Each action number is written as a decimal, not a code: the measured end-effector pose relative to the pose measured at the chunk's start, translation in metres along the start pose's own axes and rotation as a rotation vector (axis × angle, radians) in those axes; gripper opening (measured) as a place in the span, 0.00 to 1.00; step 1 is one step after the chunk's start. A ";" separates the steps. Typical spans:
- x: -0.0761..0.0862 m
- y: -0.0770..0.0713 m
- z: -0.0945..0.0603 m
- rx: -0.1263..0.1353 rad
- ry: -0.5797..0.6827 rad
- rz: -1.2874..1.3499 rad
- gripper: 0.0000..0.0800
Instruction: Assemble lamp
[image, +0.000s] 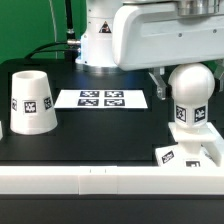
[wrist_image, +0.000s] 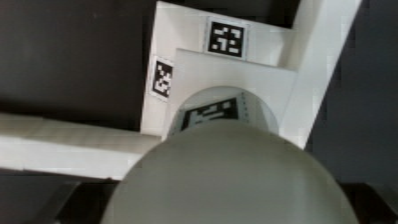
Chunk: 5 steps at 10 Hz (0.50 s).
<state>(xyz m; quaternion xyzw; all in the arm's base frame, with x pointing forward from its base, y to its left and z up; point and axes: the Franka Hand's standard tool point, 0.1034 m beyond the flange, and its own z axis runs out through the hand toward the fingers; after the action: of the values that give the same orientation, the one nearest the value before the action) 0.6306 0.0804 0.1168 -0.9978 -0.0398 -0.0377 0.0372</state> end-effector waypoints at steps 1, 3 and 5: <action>0.001 0.001 0.000 0.003 0.008 0.106 0.72; 0.001 0.002 0.000 0.003 0.009 0.301 0.72; 0.000 0.002 0.000 0.006 0.002 0.510 0.72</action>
Offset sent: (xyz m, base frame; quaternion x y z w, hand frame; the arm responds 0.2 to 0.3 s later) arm 0.0005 0.0064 -0.0029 0.0019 -0.0061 0.2105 0.9776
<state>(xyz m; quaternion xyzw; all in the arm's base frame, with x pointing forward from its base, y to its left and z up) 0.6311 0.0789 0.1167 -0.9754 0.2131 -0.0279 0.0483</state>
